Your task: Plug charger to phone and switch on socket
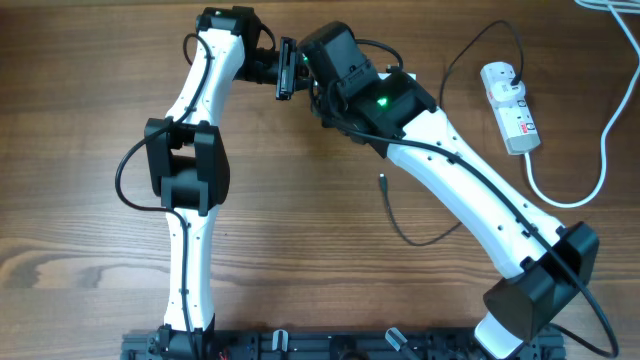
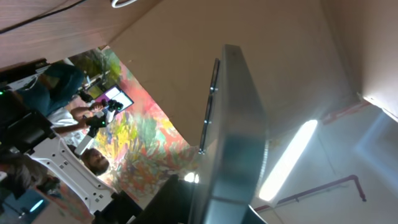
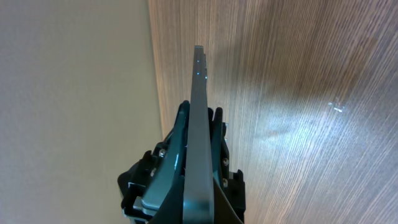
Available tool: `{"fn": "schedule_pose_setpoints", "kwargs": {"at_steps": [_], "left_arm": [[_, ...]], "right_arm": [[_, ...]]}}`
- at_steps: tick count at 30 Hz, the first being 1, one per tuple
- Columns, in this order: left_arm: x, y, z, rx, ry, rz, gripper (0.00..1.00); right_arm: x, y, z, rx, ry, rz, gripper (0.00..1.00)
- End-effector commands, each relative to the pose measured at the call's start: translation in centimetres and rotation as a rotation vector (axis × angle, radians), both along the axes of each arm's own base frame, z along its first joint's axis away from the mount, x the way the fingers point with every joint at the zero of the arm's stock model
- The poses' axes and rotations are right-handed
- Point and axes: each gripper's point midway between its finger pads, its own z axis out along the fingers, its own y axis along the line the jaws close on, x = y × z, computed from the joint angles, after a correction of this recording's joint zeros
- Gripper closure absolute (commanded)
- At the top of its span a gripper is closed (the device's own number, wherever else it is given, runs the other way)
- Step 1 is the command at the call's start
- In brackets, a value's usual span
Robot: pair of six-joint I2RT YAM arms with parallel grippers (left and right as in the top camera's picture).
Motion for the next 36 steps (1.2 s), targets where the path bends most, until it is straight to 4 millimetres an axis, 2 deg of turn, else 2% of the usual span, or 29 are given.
{"fn": "schedule_pose_setpoints", "kwargs": {"at_steps": [1, 5, 8, 9, 11, 15, 21, 26, 29, 31, 32, 36], "left_arm": [[-0.3, 0.1, 2.1, -0.029, -0.034, 0.005, 0.85], [-0.3, 0.1, 2.1, -0.029, -0.034, 0.005, 0.86], [-0.3, 0.1, 2.1, -0.029, -0.034, 0.005, 0.93], [-0.3, 0.1, 2.1, -0.029, -0.034, 0.005, 0.96], [-0.3, 0.1, 2.1, -0.029, -0.034, 0.005, 0.96], [-0.3, 0.1, 2.1, -0.029, -0.034, 0.005, 0.96], [-0.3, 0.1, 2.1, -0.029, -0.034, 0.005, 0.96], [-0.2, 0.2, 2.0, -0.028, -0.046, 0.006, 0.96], [0.1, 0.3, 1.6, -0.014, -0.089, 0.006, 0.96], [0.2, 0.4, 1.2, 0.010, -0.101, 0.006, 0.96], [0.3, 0.5, 0.8, 0.028, -0.104, 0.006, 0.96], [0.4, 1.0, -0.5, 0.107, -0.117, 0.004, 0.96]], "right_arm": [[-0.1, 0.6, -0.2, 0.020, 0.011, 0.014, 0.94], [-0.1, 0.6, -0.2, 0.020, 0.011, 0.014, 0.94], [-0.1, 0.6, -0.2, 0.019, 0.011, 0.015, 0.93], [-0.1, 0.6, -0.2, 0.018, 0.011, 0.016, 0.89], [-0.1, 0.6, -0.2, 0.019, 0.011, 0.016, 0.80], [-0.1, 0.6, -0.2, 0.018, 0.011, 0.017, 0.74], [-0.1, 0.6, -0.1, -0.020, 0.000, 0.057, 0.47], [-0.1, 0.1, 0.4, -0.076, -0.025, 0.094, 0.38], [-0.5, -0.7, 1.4, -0.102, -0.045, 0.102, 0.33], [-0.9, -1.2, 2.5, -0.122, -0.066, 0.116, 0.23], [-1.2, -1.7, 3.3, -0.140, -0.081, 0.123, 0.19], [-2.5, -4.0, 6.2, -0.197, -0.133, 0.118, 0.11]]}}
